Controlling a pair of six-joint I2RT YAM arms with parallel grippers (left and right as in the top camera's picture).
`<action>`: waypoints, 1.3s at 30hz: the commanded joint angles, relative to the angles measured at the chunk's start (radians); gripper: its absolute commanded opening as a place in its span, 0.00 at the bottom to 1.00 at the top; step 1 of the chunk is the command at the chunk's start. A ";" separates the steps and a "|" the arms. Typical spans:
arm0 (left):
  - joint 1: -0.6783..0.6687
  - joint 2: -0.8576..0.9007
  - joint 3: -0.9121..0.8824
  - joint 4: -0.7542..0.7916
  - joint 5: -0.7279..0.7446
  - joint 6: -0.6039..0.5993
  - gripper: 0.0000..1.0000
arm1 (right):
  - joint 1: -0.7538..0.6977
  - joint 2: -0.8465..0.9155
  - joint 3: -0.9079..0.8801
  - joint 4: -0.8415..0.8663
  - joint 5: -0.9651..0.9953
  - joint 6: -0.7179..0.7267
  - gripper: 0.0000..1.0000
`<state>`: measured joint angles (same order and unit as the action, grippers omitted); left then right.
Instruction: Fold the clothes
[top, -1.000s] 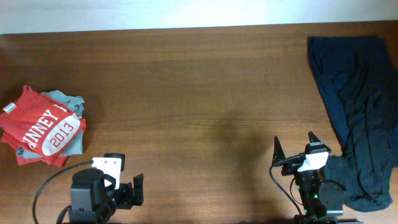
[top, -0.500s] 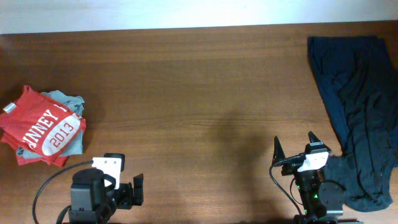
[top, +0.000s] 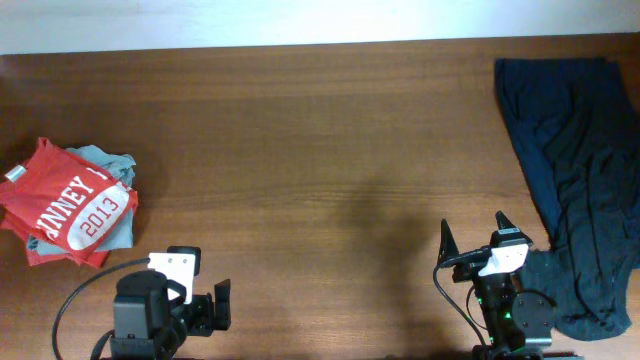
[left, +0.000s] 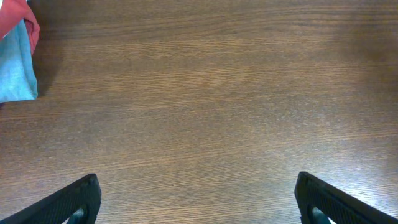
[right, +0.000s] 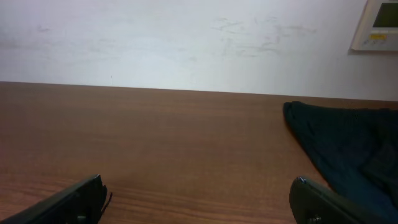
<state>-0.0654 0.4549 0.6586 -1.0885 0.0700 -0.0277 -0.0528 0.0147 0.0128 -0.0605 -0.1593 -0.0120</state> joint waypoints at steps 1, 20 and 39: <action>0.003 -0.014 -0.008 0.003 -0.013 -0.010 0.99 | -0.009 -0.010 -0.007 -0.001 -0.016 -0.006 0.99; 0.003 -0.296 -0.270 0.075 -0.195 -0.012 0.99 | -0.009 -0.010 -0.007 -0.001 -0.016 -0.006 0.99; 0.003 -0.451 -0.541 1.040 -0.171 0.227 0.99 | -0.010 -0.010 -0.007 -0.001 -0.016 -0.006 0.99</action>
<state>-0.0654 0.0437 0.2035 -0.1604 -0.1055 0.1513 -0.0528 0.0139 0.0128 -0.0589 -0.1627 -0.0113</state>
